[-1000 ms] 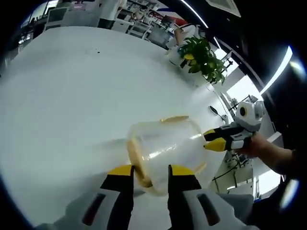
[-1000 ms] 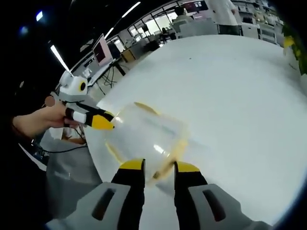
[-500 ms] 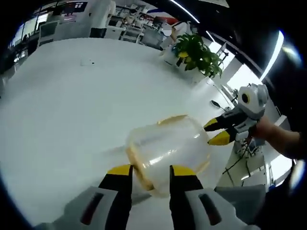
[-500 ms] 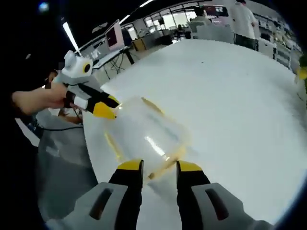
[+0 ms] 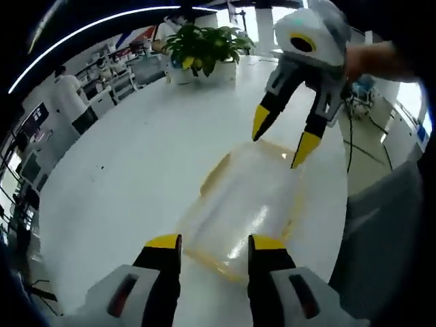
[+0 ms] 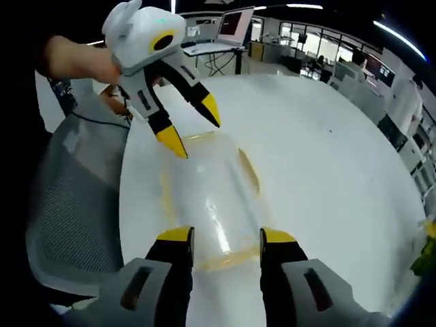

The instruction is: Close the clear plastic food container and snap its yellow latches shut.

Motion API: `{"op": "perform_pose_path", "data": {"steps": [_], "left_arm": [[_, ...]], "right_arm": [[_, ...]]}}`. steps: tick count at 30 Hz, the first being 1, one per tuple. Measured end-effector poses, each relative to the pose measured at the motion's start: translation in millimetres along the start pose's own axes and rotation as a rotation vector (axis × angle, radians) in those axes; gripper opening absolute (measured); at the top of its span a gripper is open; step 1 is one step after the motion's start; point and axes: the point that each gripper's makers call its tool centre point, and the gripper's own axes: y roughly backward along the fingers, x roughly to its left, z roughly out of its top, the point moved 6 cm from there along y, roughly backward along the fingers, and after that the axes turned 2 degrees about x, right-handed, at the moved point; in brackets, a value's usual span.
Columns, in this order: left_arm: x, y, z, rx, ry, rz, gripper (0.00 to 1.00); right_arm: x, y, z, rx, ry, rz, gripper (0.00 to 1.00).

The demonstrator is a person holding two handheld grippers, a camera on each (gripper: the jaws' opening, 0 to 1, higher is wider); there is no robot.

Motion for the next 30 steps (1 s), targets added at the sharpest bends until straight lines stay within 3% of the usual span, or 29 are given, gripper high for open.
{"op": "perform_pose_path", "data": {"steps": [13, 25, 27, 30], "left_arm": [[-17.8, 0, 28.0, -0.068, -0.044, -0.041, 0.32], [-45.7, -4, 26.9, -0.053, -0.088, -0.093, 0.33], [-51.0, -4, 27.4, -0.050, -0.110, -0.099, 0.33], [-55.4, -6, 28.6, -0.032, -0.243, -0.082, 0.39]], "right_arm": [[1, -17, 29.1, -0.019, 0.087, 0.060, 0.34], [-21, -31, 39.0, 0.030, 0.147, 0.108, 0.34], [-22, -33, 39.9, 0.045, 0.158, 0.155, 0.34], [-24, -36, 40.0, 0.085, 0.200, 0.190, 0.35]]}}
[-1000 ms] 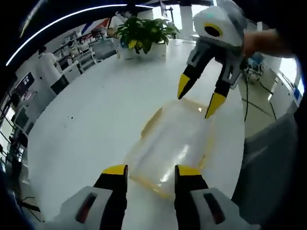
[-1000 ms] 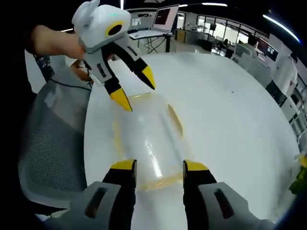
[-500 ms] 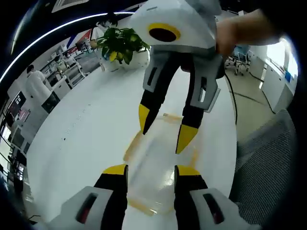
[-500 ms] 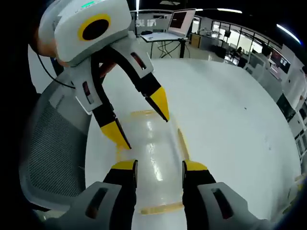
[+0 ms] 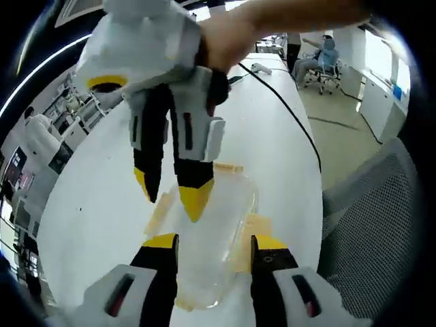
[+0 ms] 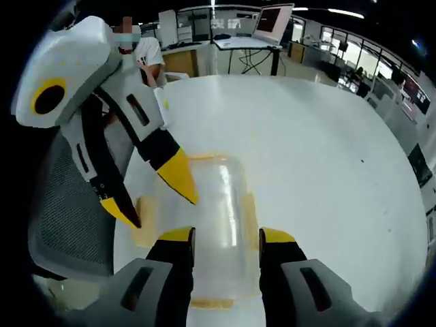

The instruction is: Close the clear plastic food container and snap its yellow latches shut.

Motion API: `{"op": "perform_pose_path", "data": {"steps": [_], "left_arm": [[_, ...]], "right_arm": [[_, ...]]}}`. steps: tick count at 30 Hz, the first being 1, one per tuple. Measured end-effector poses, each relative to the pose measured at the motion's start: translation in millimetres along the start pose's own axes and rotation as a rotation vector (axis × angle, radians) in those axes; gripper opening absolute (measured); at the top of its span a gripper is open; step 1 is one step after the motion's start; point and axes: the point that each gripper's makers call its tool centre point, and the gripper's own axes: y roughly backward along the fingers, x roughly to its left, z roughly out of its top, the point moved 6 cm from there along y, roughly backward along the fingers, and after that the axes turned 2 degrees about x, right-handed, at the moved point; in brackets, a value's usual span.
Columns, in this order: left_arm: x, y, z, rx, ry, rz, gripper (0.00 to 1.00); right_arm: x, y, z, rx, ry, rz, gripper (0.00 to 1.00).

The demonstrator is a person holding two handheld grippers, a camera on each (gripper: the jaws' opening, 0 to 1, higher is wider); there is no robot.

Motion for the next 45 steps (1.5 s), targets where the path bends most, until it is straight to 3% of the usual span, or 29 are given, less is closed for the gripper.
{"op": "perform_pose_path", "data": {"steps": [5, 10, 12, 15, 18, 21, 23, 31, 35, 36, 37, 39, 41, 45], "left_arm": [[-9.6, -7, -4.4, 0.071, -0.119, -0.015, 0.38], [-16.2, -15, -2.1, 0.091, -0.144, -0.039, 0.35], [-13.0, -17, -1.7, 0.122, -0.204, -0.009, 0.34], [-11.8, -18, -0.1, 0.131, -0.191, -0.006, 0.32], [-11.8, -19, -0.1, 0.137, -0.180, -0.004, 0.32], [-15.7, -21, -1.0, 0.146, -0.239, 0.025, 0.32], [-15.2, -19, -1.4, 0.148, -0.208, 0.027, 0.32], [-15.0, -20, -1.6, 0.151, -0.214, 0.037, 0.31], [-15.7, -20, -2.0, 0.151, -0.238, 0.049, 0.28], [-18.6, -23, -0.9, 0.141, -0.308, 0.054, 0.28], [-15.9, -19, -4.6, 0.182, -0.346, 0.100, 0.29], [-19.8, -31, -4.3, 0.189, -0.452, 0.127, 0.29], [-19.6, -28, -4.2, 0.179, -0.341, 0.120, 0.29], [-18.8, -26, -4.8, 0.178, -0.347, 0.113, 0.30]], "right_arm": [[-8, -7, 2.7, 0.058, -0.023, 0.088, 0.36], [-12, -12, 5.4, 0.117, -0.049, 0.162, 0.36], [-12, -13, 6.4, 0.139, -0.054, 0.176, 0.36], [-12, -14, 6.9, 0.193, -0.096, 0.188, 0.37], [-12, -16, 9.4, 0.225, -0.079, 0.191, 0.37], [-11, -17, 11.8, 0.270, -0.048, 0.194, 0.36], [-10, -18, 13.5, 0.285, -0.020, 0.194, 0.35], [-12, -18, 13.1, 0.294, -0.008, 0.219, 0.33], [-15, -21, 15.4, 0.330, -0.007, 0.240, 0.28], [-9, -15, 7.8, 0.393, -0.027, 0.266, 0.28], [-10, -18, 9.8, 0.352, -0.026, 0.246, 0.28], [-12, -19, 11.7, 0.365, -0.008, 0.256, 0.26], [-12, -20, 12.3, 0.372, -0.025, 0.250, 0.27], [-12, -20, 13.6, 0.368, -0.027, 0.239, 0.28]]}}
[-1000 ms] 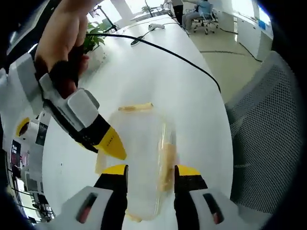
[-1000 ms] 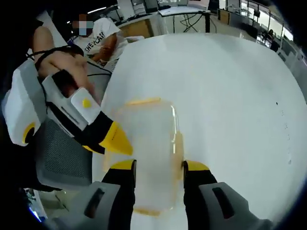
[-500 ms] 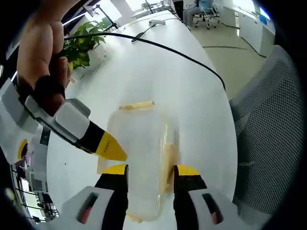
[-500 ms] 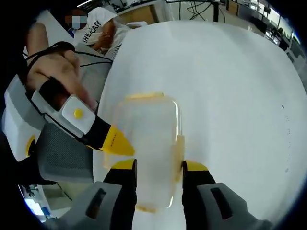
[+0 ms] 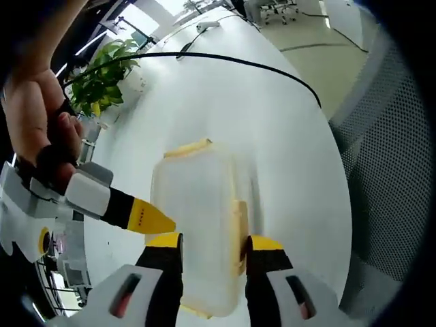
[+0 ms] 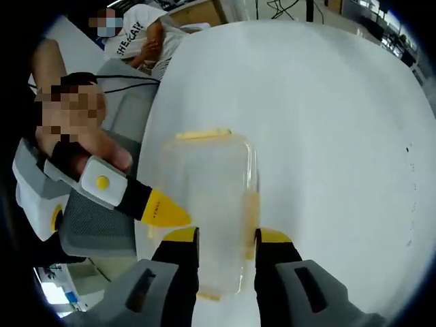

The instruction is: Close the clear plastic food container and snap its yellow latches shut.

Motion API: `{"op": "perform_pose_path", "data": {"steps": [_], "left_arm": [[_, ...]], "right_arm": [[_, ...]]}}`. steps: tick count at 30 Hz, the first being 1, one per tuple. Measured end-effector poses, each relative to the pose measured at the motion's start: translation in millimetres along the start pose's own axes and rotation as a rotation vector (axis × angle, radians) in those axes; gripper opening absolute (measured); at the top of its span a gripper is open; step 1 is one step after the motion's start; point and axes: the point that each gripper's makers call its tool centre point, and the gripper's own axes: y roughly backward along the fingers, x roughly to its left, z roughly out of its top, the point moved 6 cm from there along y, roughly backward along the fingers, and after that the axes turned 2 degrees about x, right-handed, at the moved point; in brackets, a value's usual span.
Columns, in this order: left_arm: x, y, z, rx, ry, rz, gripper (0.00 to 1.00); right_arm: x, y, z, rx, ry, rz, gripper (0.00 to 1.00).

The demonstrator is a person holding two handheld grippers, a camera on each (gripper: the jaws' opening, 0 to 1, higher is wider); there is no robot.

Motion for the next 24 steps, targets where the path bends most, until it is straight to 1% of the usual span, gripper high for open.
{"op": "perform_pose_path", "data": {"steps": [5, 8, 9, 12, 13, 15, 16, 17, 18, 20, 22, 24], "left_arm": [[-0.2, 2, 1.2, 0.008, 0.001, 0.005, 0.30], [-0.9, 2, 1.1, 0.009, -0.003, 0.011, 0.30], [-1.4, 1, 1.3, 0.012, -0.009, 0.013, 0.30], [-1.4, 1, 1.8, 0.018, -0.021, 0.013, 0.31], [-0.9, 3, 2.6, 0.019, -0.025, 0.001, 0.31], [0.4, 4, 2.6, 0.018, -0.023, -0.020, 0.31], [0.7, 5, 2.2, 0.012, -0.021, -0.052, 0.34], [-2.3, 6, 2.2, 0.007, -0.009, -0.095, 0.37], [-2.4, 7, 2.3, 0.007, -0.014, -0.114, 0.41], [-4.3, 7, 1.7, 0.010, -0.039, -0.138, 0.46], [-5.9, 8, 1.1, 0.010, -0.054, -0.153, 0.50], [-7.0, 9, 0.8, 0.005, -0.048, -0.170, 0.54]], "right_arm": [[-1, -1, 5.9, 0.032, -0.005, -0.002, 0.29], [-2, 0, 6.0, 0.035, -0.011, 0.000, 0.29], [-3, 0, 6.3, 0.031, -0.014, 0.001, 0.29], [-3, 2, 2.5, -0.026, -0.023, 0.002, 0.30], [-2, 2, 1.0, -0.032, -0.024, 0.000, 0.30], [-1, 3, 1.5, -0.061, 0.002, -0.014, 0.30], [1, 4, -0.4, -0.091, -0.002, -0.029, 0.30], [1, 4, -0.2, -0.107, -0.007, -0.042, 0.30], [3, 5, -2.3, -0.122, -0.003, -0.056, 0.30], [5, 6, -3.5, -0.152, 0.004, -0.083, 0.30], [7, 6, -3.9, -0.167, 0.008, -0.114, 0.30], [8, 6, -4.5, -0.176, 0.000, -0.132, 0.30]]}}
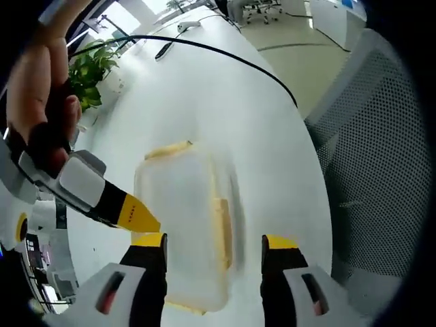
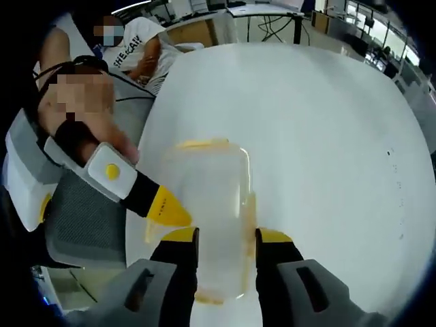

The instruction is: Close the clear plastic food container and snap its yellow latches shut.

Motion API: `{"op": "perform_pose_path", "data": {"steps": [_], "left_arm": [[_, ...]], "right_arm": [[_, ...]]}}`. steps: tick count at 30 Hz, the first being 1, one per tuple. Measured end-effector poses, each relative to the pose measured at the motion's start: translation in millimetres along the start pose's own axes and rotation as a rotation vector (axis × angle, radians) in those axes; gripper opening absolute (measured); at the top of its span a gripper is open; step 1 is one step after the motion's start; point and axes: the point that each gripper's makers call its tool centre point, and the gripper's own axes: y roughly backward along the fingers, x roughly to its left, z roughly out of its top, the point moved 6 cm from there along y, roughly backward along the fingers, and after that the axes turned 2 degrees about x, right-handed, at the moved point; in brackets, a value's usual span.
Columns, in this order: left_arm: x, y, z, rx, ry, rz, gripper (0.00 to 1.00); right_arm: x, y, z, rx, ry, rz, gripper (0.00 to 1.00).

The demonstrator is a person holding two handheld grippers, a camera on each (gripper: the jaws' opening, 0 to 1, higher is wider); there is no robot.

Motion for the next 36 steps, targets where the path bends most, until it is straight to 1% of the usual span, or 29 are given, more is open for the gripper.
{"op": "perform_pose_path", "data": {"steps": [2, 5, 6, 7, 9, 10, 11, 12, 13, 14, 15, 16, 18, 20, 21, 22, 23, 25, 27, 28, 29, 33, 36], "left_arm": [[-2.0, 1, -0.1, -0.014, 0.023, -0.031, 0.59], [-6.3, 1, -0.2, -0.017, 0.021, -0.064, 0.68], [-9.0, 2, -0.3, -0.016, 0.018, -0.083, 0.71], [-10.3, 2, 0.0, -0.016, 0.022, -0.088, 0.74], [-12.5, 2, 0.8, -0.017, 0.030, -0.094, 0.78], [-13.0, 3, 0.9, -0.018, 0.032, -0.091, 0.78], [-14.6, 3, 0.3, -0.025, 0.032, -0.089, 0.80], [-15.1, 3, -0.6, -0.026, 0.036, -0.088, 0.83], [-16.4, 4, -2.7, -0.020, 0.052, -0.095, 0.85], [-16.7, 5, -4.4, -0.015, 0.062, -0.102, 0.84], [-16.1, 6, -5.9, -0.010, 0.070, -0.105, 0.84], [-14.7, 7, -8.3, -0.004, 0.079, -0.103, 0.84], [-11.3, 9, -12.6, 0.002, 0.091, -0.098, 0.85], [-6.7, 12, -16.1, 0.002, 0.109, -0.094, 0.86], [-4.2, 12, -17.5, 0.007, 0.119, -0.086, 0.87], [-1.9, 12, -19.2, 0.012, 0.130, -0.079, 0.89], [-0.4, 11, -21.5, 0.015, 0.137, -0.088, 0.89], [1.8, 9, -27.4, 0.034, 0.149, -0.098, 0.89], [5.1, 9, -33.1, 0.049, 0.145, -0.096, 0.90], [6.2, 9, -34.2, 0.050, 0.144, -0.094, 0.90], [9.0, 9, -36.2, 0.053, 0.143, -0.089, 0.90], [18.1, 5, -39.5, 0.046, 0.168, -0.096, 0.91], [21.9, 1, -43.0, 0.052, 0.171, -0.105, 0.92]], "right_arm": [[2, 1, -0.4, -0.007, 0.003, -0.023, 0.30], [2, 1, -0.9, -0.024, 0.007, -0.041, 0.30], [2, 1, -2.0, -0.034, 0.007, -0.045, 0.32], [1, 0, -1.1, -0.046, 0.002, -0.054, 0.35], [-4, 3, -3.6, -0.077, -0.012, -0.105, 0.42], [-5, 4, -7.1, -0.079, -0.044, -0.105, 0.46], [-5, 4, -8.3, -0.084, -0.062, -0.108, 0.52], [-1, 3, -8.5, -0.134, -0.088, -0.107, 0.60], [0, 3, -8.7, -0.143, -0.081, -0.112, 0.71], [1, 3, -13.0, -0.142, -0.062, -0.129, 0.74], [2, 2, -18.4, -0.124, -0.033, -0.154, 0.74], [3, 3, -18.9, -0.147, -0.045, -0.148, 0.73], [5, 6, -23.3, -0.168, -0.057, -0.157, 0.72], [8, 7, -28.9, -0.166, -0.046, -0.163, 0.75], [11, 7, -30.9, -0.178, -0.051, -0.156, 0.80], [15, 7, -30.7, -0.209, -0.079, -0.152, 0.86], [17, 7, -30.7, -0.225, -0.084, -0.150, 0.89], [21, 11, -33.0, -0.232, -0.088, -0.139, 0.85], [25, 13, -33.5, -0.240, -0.082, -0.149, 0.85], [26, 13, -34.4, -0.231, -0.073, -0.153, 0.84], [28, 12, -37.5, -0.197, -0.051, -0.161, 0.83], [40, 9, -39.5, -0.138, 0.008, -0.157, 0.85], [42, 6, -43.8, -0.089, 0.041, -0.169, 0.85]]}}
